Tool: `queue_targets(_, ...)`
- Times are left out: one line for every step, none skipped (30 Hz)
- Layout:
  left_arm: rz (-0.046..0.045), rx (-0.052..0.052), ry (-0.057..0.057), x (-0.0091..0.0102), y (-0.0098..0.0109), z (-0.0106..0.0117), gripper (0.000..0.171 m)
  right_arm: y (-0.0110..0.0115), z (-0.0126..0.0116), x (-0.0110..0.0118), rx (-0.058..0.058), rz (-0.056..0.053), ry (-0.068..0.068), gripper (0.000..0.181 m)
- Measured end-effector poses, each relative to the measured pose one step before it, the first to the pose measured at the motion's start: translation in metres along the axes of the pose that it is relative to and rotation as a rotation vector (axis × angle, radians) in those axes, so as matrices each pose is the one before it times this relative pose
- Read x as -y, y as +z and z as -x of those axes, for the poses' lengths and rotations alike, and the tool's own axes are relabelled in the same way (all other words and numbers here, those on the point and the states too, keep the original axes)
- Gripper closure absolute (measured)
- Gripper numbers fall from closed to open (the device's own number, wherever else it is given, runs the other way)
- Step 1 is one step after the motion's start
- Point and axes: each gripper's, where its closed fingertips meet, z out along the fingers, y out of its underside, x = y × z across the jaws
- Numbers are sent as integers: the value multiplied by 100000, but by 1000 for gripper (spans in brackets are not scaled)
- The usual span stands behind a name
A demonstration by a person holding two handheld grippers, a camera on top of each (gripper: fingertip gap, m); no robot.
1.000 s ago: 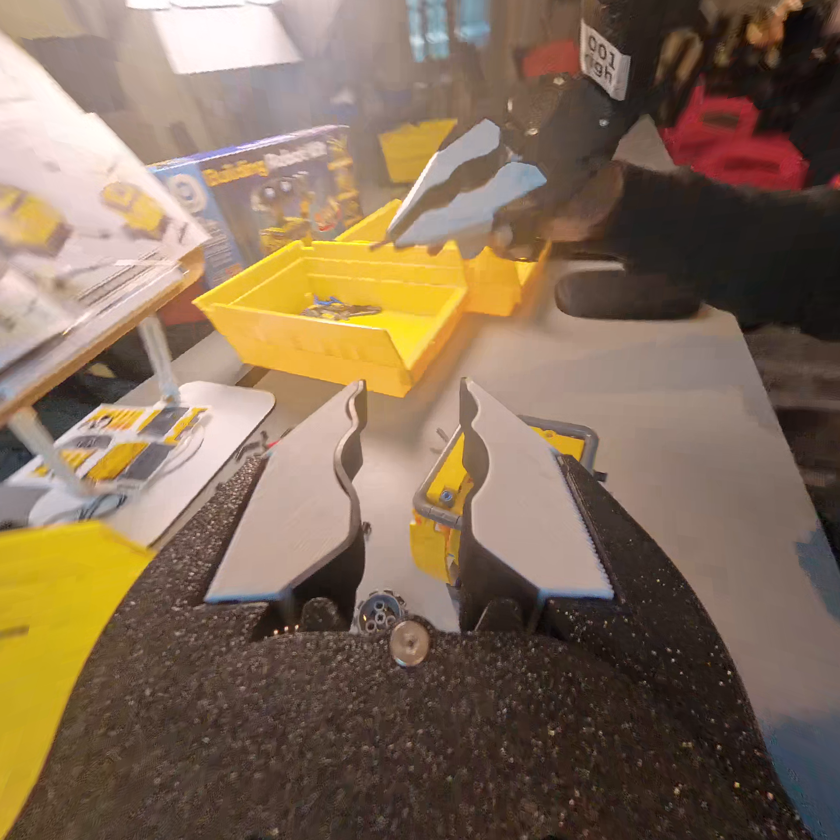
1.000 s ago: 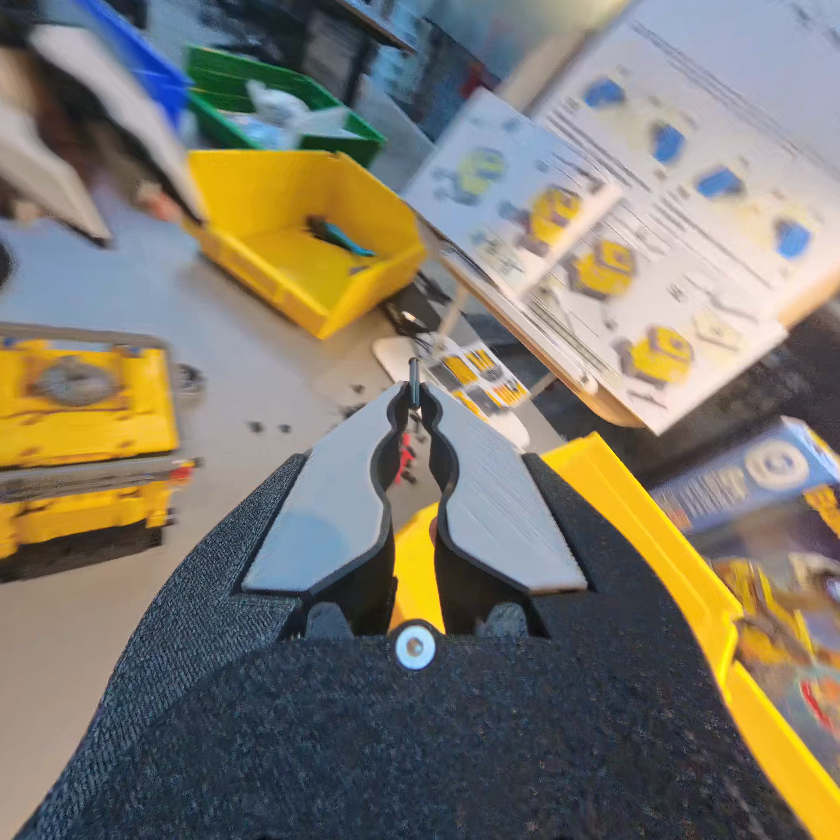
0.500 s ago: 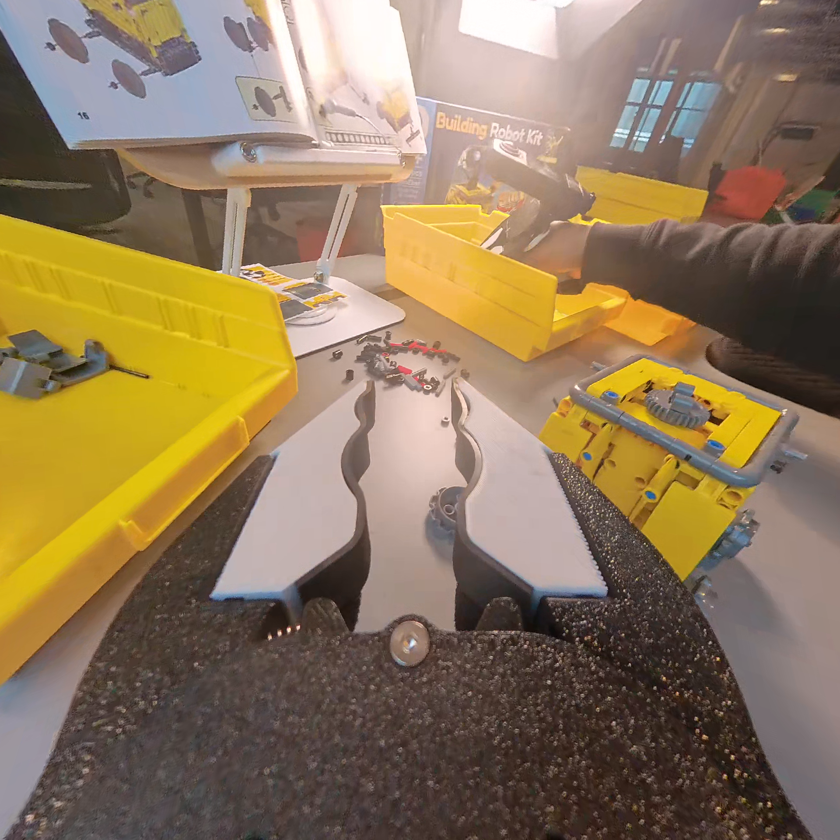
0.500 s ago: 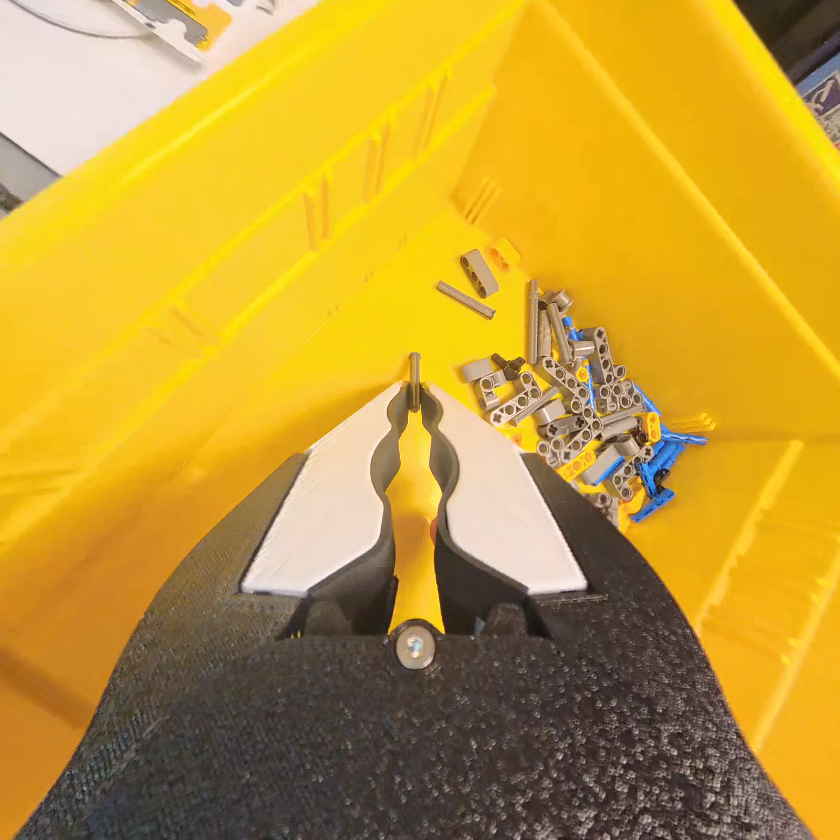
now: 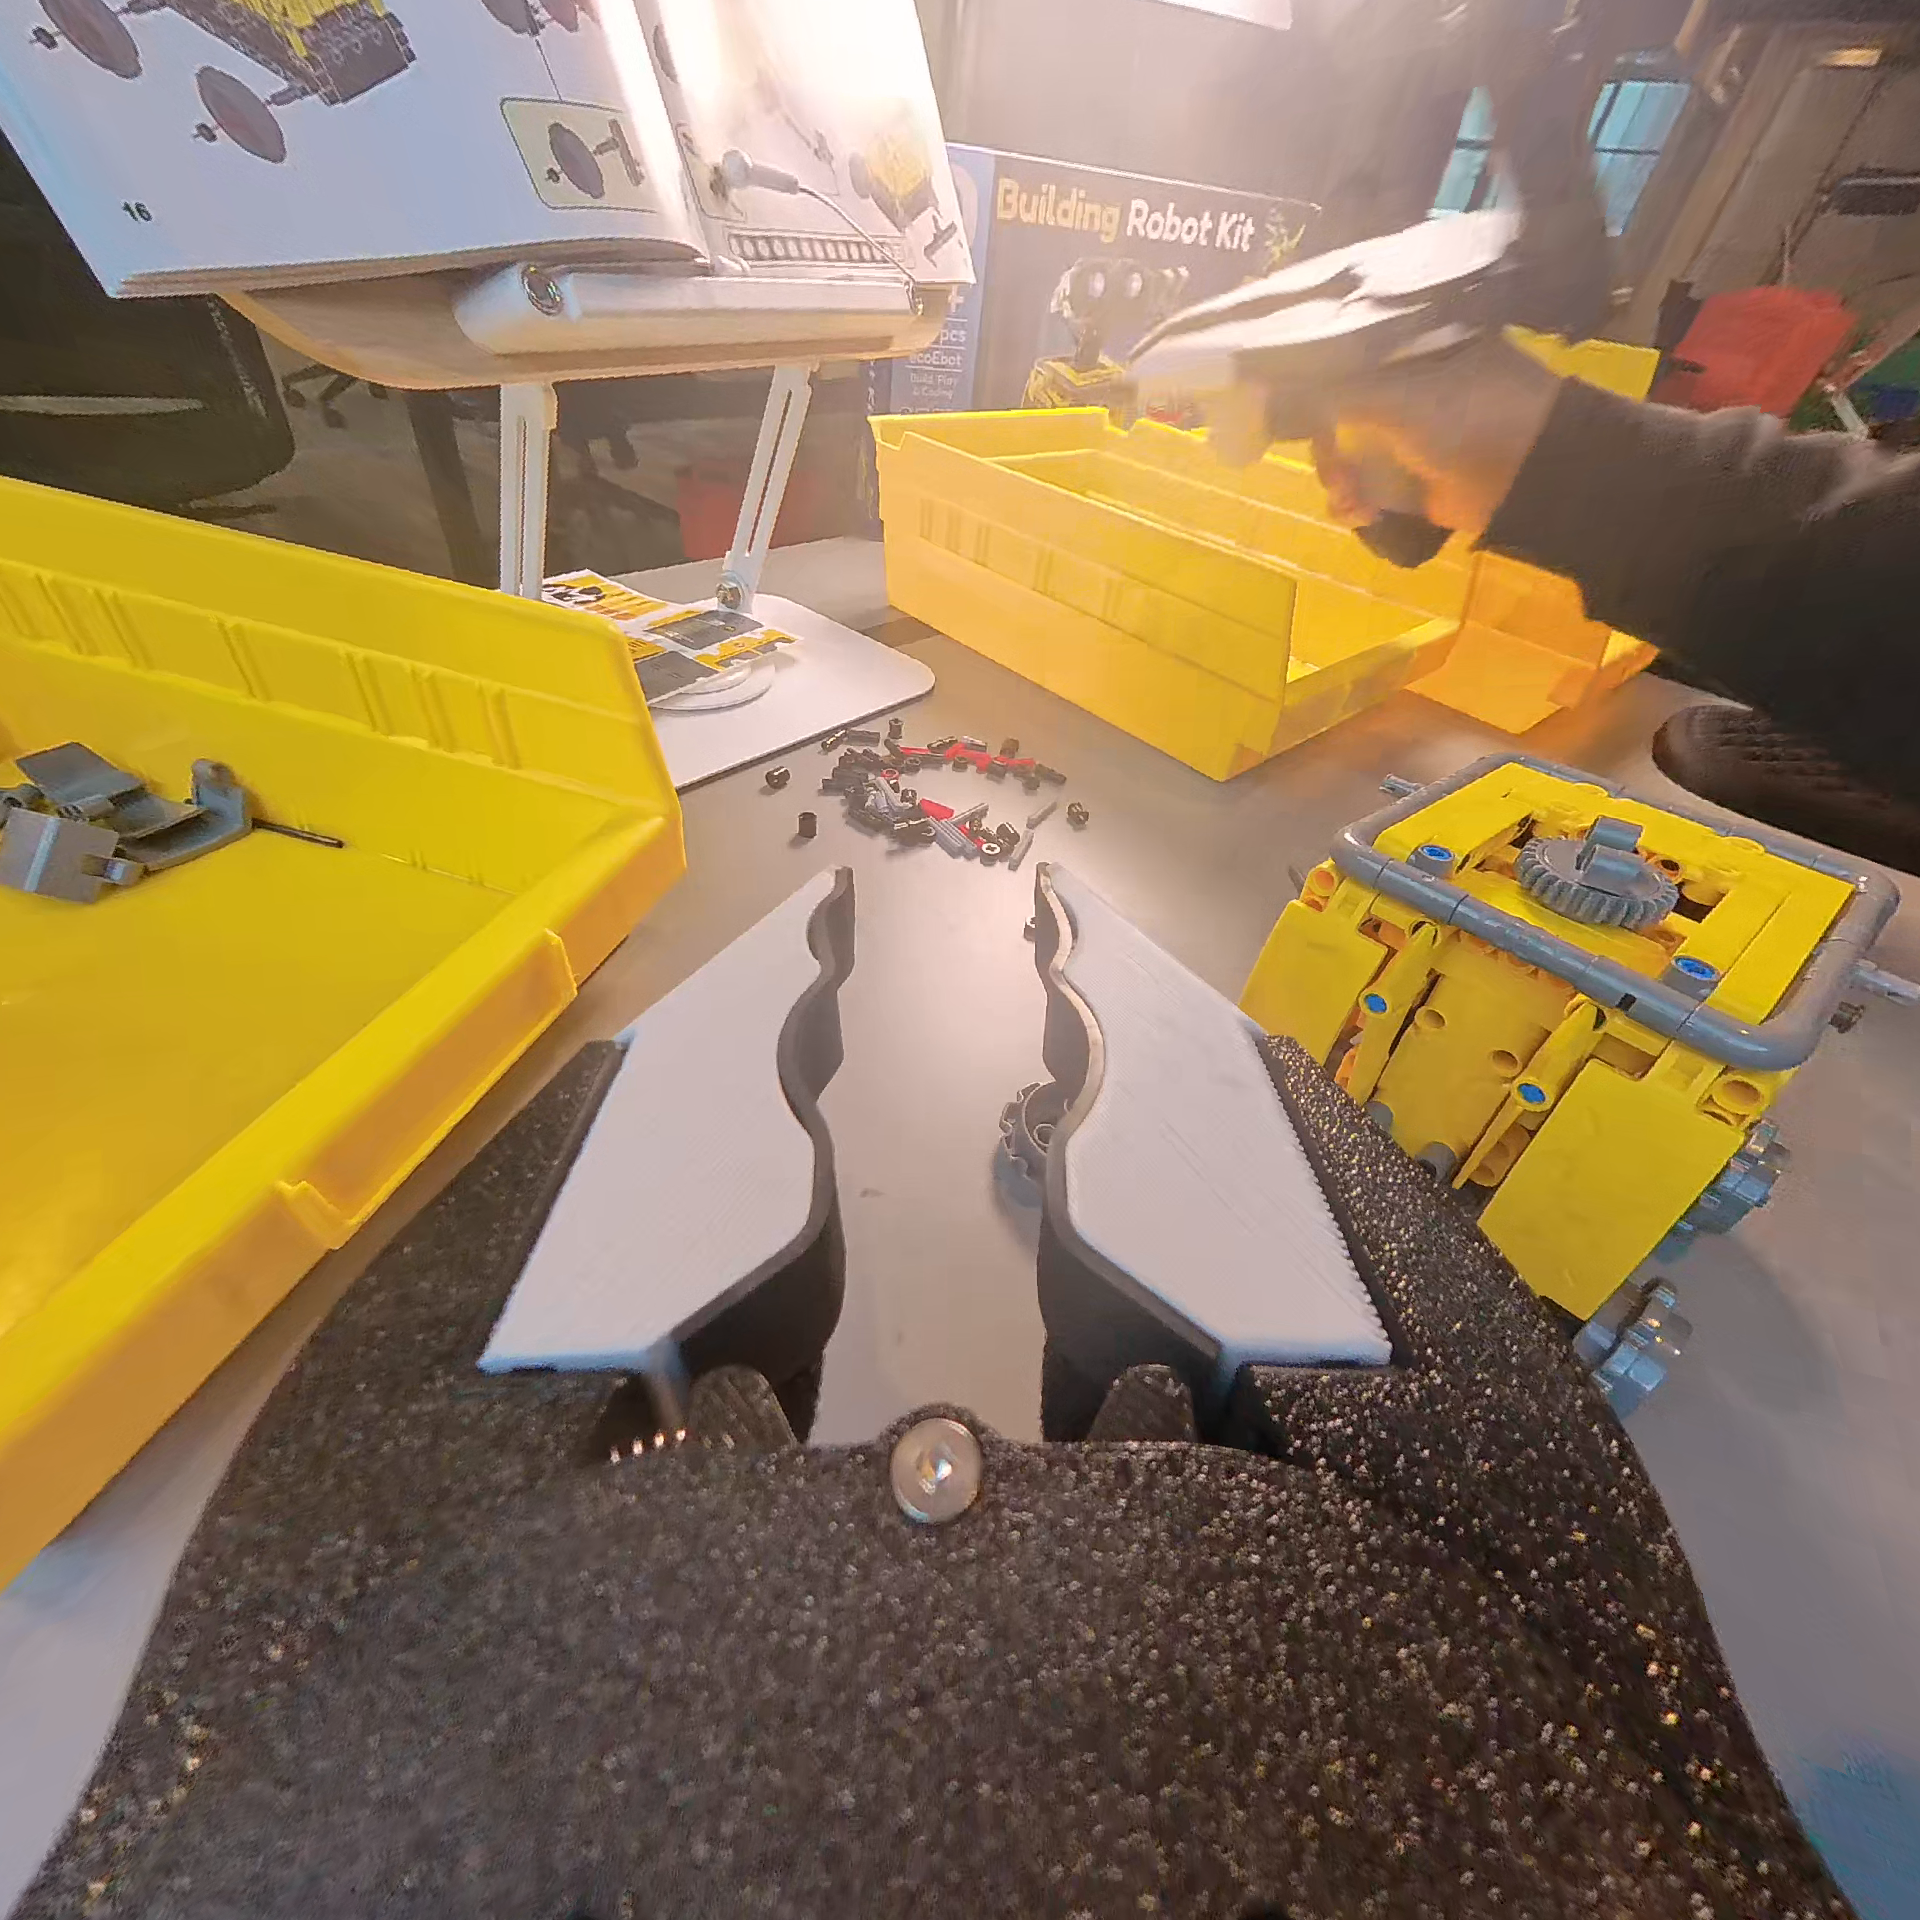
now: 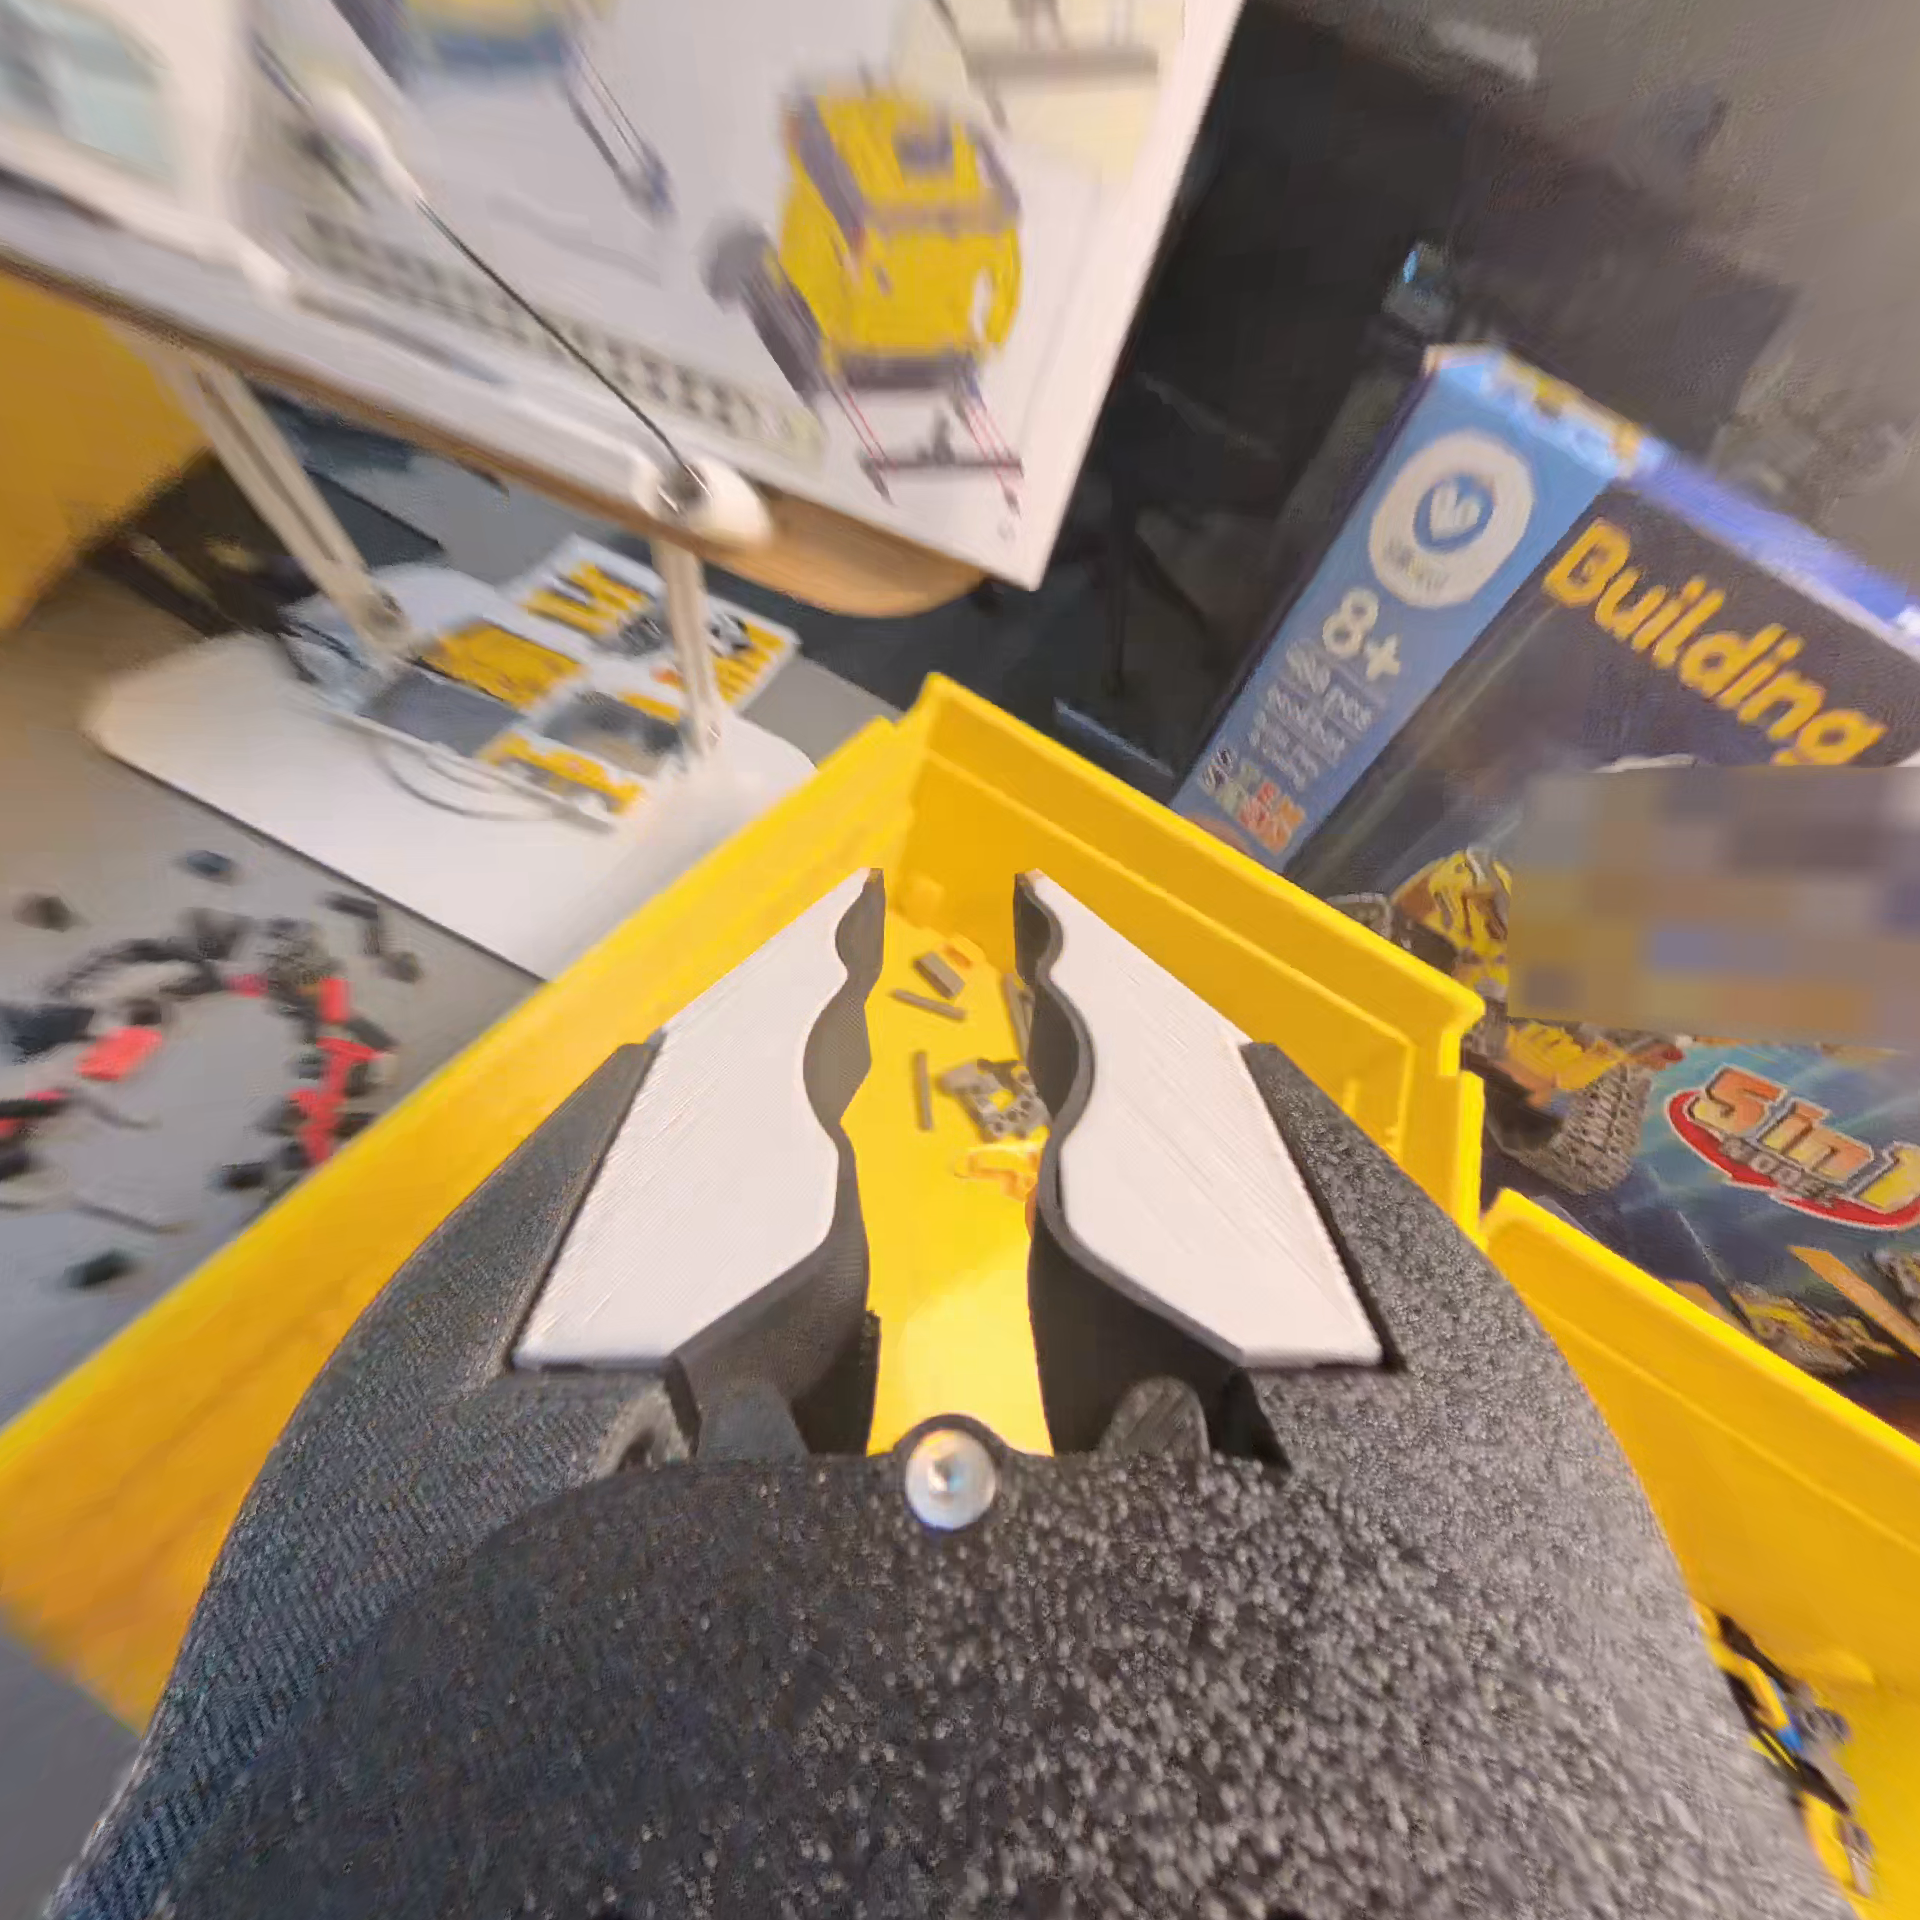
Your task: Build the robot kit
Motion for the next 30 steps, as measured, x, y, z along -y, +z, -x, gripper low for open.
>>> queue_targets(338,-528,-115,-56,37,-67,139,-2476,1471,1782,4956,-8220,1455,156)
queue_targets(511,-531,64,-79,53,-89,139,-2258,2054,1227,7024,-5284,784,156)
queue_targets(462,-374,377,-68,57,-97,139,-1950,2645,496,9182,-1863,-6,156)
queue_targets(387,-510,697,-54,54,-147,138,-1635,2571,-6,7173,-326,-158,156)
queue_targets(403,-728,952,-62,46,-212,138,-1345,2348,-278,4691,-890,-196,156)
queue_targets(403,-729,1124,-63,45,-231,138,-1038,2431,-740,5455,626,15,155)
queue_targets(297,-691,1227,-38,48,-240,137,-727,2185,-1129,4447,2152,1061,151)
queue_targets(155,-433,1204,-21,26,-194,137,-509,1830,-1095,3055,791,2024,146)
queue_targets(-172,-47,1058,48,-11,-136,137,-352,1579,-969,2533,-801,3555,143)
queue_targets(-801,332,738,160,-70,-93,136,-218,1255,-942,1942,-1130,4452,137)
queue_targets(-1218,679,118,285,-145,-63,135,-117,782,-908,81,-1170,3253,131)
queue_targets(-1359,669,-374,352,-185,-58,134,-91,390,-817,-1856,-1211,817,127)
queue_targets(-1457,785,-380,381,-225,-64,131,-97,260,-581,-2244,-1763,-107,123)
queue_targets(-1282,1767,-226,366,-262,59,126,-74,269,-332,-1563,-2082,90,121)
queue_targets(-989,2568,215,331,-322,138,121,-49,243,-154,-1027,-2268,-72,120)
queue_targets(-617,2716,720,240,-365,141,117,-9,265,-41,-378,-1857,-67,119)
queue_targets(-427,2851,594,125,-403,151,112,33,303,13,342,-1016,-904,118)
queue_targets(-497,2420,13,4,-437,109,110,51,203,54,23,-323,-2129,117)
queue_targets(-371,1352,-520,-119,-421,-32,108,67,176,97,22,-338,-2526,119)
queue_targets(-282,551,-726,-176,-388,-116,107,100,272,62,854,-270,-1595,122)
queue_targets(-645,390,-469,-87,-385,-140,106,104,288,-59,1174,157,-673,126)
queue_targets(-1439,336,395,118,-404,-165,107,98,221,-107,745,-98,-817,132)
queue_targets(-2074,926,1307,310,-413,-115,111,29,258,-61,772,-252,-1044,137)
queue_targets(-1893,1380,1549,266,-346,-32,116,-3,253,71,648,-341,-935,141)
queue_targets(-1254,1219,1320,135,-244,-22,121,-3,104,155,-45,-1143,-324,145)
queue_targets(-848,1347,1016,87,-160,56,124,41,150,-2,677,-150,406,147)
queue_targets(-637,1493,884,101,-92,144,129,74,115,-95,772,471,467,148)
queue_targets(75,1465,739,2,-26,206,135,31,39,-14,119,1,114,149)
queue_targets(642,1302,556,-119,33,241,142,12,84,14,250,-206,-38,149)
queue_targets(647,377,-147,-123,54,131,150,54,153,-81,861,306,304,149)
